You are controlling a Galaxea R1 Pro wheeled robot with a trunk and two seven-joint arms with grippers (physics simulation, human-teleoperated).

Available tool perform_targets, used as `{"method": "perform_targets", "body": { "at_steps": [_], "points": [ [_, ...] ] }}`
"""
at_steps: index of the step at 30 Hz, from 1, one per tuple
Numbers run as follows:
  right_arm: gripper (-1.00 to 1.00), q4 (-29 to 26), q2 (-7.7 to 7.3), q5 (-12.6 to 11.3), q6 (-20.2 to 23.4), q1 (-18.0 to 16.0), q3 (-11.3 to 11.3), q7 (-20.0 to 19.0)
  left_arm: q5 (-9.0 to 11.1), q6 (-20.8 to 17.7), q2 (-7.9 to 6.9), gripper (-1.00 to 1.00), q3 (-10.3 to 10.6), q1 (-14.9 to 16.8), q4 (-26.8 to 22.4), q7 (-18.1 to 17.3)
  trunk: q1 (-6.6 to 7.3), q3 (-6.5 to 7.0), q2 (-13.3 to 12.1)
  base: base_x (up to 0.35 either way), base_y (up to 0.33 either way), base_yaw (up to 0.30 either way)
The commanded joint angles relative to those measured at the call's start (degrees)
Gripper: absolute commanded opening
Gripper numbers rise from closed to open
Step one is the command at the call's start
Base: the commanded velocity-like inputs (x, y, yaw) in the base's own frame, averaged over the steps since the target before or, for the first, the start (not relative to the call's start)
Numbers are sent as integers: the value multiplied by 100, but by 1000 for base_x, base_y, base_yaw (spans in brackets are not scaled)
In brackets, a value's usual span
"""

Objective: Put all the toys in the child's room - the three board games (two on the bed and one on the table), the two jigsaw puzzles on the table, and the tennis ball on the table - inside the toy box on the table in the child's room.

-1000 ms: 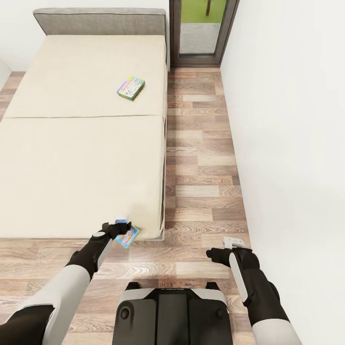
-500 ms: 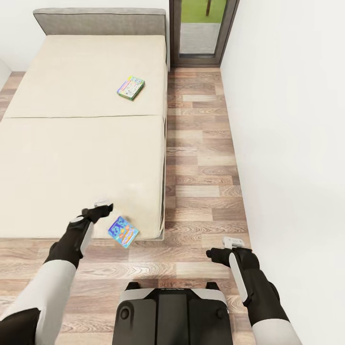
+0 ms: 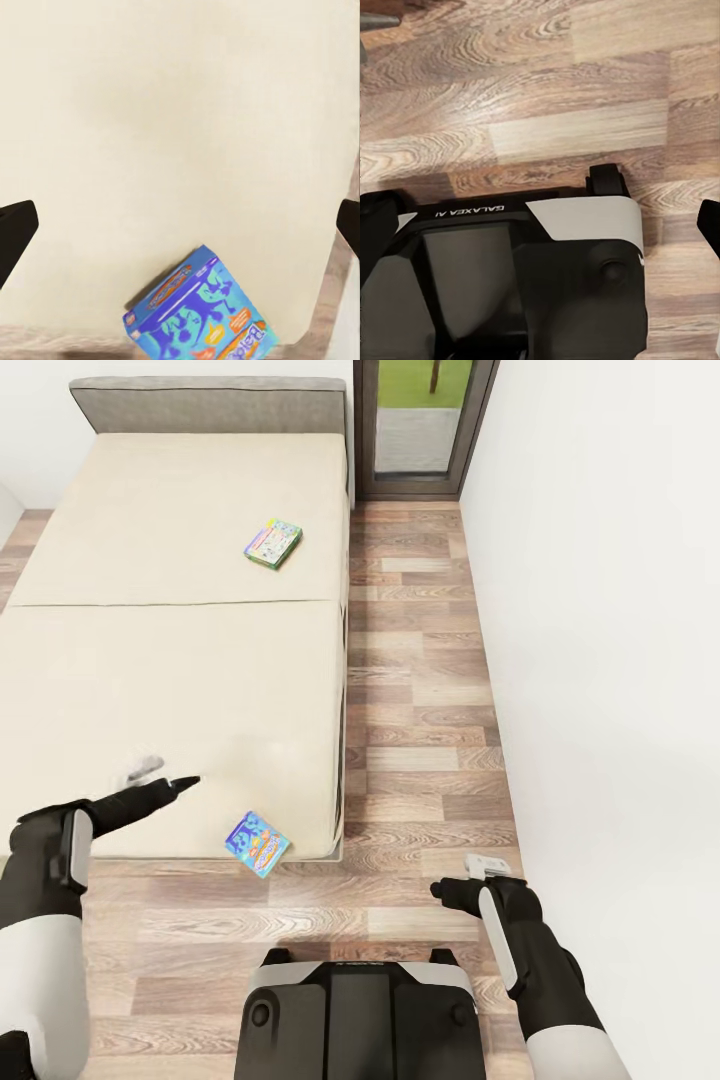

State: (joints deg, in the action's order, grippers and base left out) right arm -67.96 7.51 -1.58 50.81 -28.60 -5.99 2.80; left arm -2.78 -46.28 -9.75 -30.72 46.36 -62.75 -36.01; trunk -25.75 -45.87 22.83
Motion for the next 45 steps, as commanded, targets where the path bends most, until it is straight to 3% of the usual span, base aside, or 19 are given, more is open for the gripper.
{"method": "perform_targets", "body": {
  "at_steps": [1,2,4,6,7,8,9,10,11,15,19,26,34,45],
  "points": [
    [100,-6,5,-21,31,-3,-11,20,-29,-209,-77,100,-113,-56,-44,-374,-4,-7,9,0,0,0],
    [100,-7,5,-22,35,-3,-14,13,-29,-357,-165,100,-202,-127,-76,-698,-4,-7,9,0,0,0],
    [100,-8,5,-25,51,-5,-21,-38,-25,-754,-598,100,-473,-480,-151,-2020,-4,-7,9,0,0,0],
    [100,-11,5,-25,58,-5,-22,-78,-27,-857,-816,100,-553,-687,-168,-2680,-4,-7,9,0,0,0],
    [100,-13,5,-26,62,-5,-23,-128,-34,-924,-1009,100,-609,-907,-173,-3325,-4,-7,9,0,0,0],
    [100,-13,5,-26,62,-5,-23,-128,-34,-924,-1009,100,-609,-907,-173,-3325,-4,-7,9,0,0,0],
    [100,-16,5,-26,65,-5,-24,-197,-46,-959,-1167,100,-656,-1131,-174,-3930,-4,-7,9,0,0,0],
    [100,-23,5,-26,68,-5,-24,-240,-55,-967,-1236,100,-677,-1248,-175,-4222,-4,-7,9,0,0,0],
    [100,-52,5,-26,72,-2,-24,-335,-69,-973,-1346,100,-720,-1471,-175,-4732,-4,-7,9,0,0,0],
    [100,-164,5,-26,81,2,-25,-669,-66,-947,-1492,100,-862,-1971,-170,-5368,-4,-6,9,0,0,0],
    [100,-218,5,-30,85,3,-48,-1098,-37,-855,-1532,100,-1139,-2276,-123,-5399,-4,2,9,0,0,-21],
    [100,-244,5,-29,87,9,-159,-1727,-24,-780,-1566,100,-1472,-2424,-147,-5399,-4,43,9,0,0,-114],
    [100,-367,5,-27,146,21,-389,-2192,-26,-804,-1621,100,-1550,-2447,-111,-5399,-4,100,9,0,0,-148],
    [100,-549,-1,-32,296,9,-1066,-2775,-26,-760,-1634,100,-1554,-2447,-112,-5399,-4,180,9,0,0,-170]
  ]
}}
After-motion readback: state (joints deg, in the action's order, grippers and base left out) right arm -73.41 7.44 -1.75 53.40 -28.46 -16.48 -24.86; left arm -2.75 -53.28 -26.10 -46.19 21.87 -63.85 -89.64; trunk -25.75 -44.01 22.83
